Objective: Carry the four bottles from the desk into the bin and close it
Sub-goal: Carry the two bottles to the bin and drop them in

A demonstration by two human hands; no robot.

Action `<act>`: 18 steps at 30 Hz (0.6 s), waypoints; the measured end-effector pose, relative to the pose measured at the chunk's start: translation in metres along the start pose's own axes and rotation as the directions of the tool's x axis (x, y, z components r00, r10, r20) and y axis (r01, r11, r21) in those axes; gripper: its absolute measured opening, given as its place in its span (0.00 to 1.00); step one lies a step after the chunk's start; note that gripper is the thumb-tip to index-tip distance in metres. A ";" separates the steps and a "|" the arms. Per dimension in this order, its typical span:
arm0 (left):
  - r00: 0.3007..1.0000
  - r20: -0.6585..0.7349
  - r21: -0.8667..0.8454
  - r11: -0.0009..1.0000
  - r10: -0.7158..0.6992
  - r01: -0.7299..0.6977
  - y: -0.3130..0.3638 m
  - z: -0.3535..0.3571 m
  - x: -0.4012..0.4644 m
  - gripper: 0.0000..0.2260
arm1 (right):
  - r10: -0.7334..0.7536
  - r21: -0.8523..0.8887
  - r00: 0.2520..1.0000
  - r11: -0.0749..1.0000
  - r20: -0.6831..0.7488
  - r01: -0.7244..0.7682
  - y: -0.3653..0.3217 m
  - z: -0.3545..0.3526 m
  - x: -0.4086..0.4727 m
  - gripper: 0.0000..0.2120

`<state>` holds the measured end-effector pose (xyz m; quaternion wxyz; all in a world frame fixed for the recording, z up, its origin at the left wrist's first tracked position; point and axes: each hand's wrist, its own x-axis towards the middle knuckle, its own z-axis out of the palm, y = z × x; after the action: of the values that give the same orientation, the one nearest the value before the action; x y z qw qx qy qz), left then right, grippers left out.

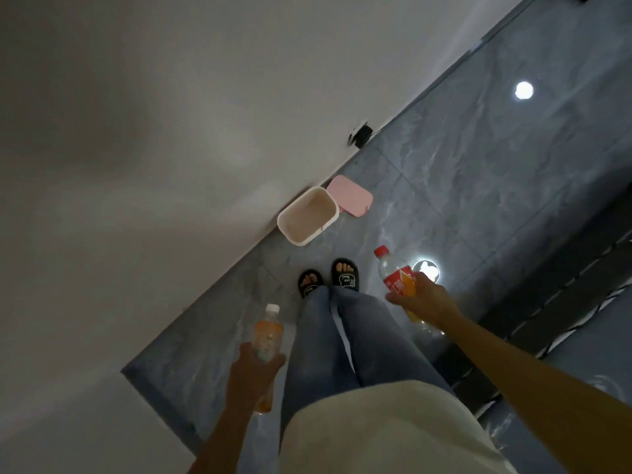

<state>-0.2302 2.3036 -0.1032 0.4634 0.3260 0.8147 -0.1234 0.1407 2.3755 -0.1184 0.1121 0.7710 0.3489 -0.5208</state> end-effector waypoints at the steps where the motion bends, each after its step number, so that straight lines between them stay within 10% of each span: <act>1: 1.000 -0.005 -0.010 1.000 0.003 -0.003 0.009 0.000 0.012 0.35 | -0.034 0.027 0.999 0.999 -0.015 0.035 -0.014 0.001 0.012 0.43; 8: 0.994 0.006 -0.074 0.992 0.105 -0.104 0.075 0.021 0.116 0.28 | -0.028 0.363 0.999 0.931 -0.037 0.039 -0.096 0.051 0.118 0.42; 18: 0.963 -0.172 -0.258 0.933 0.210 -0.249 0.125 0.112 0.329 0.26 | 0.053 0.878 0.997 0.473 0.052 -0.071 -0.181 0.180 0.346 0.32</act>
<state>-0.1921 2.4791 -0.4263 0.4567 0.3589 0.8109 0.0705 -0.0339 2.5570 -0.4668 -0.2769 0.7270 0.0039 -0.6283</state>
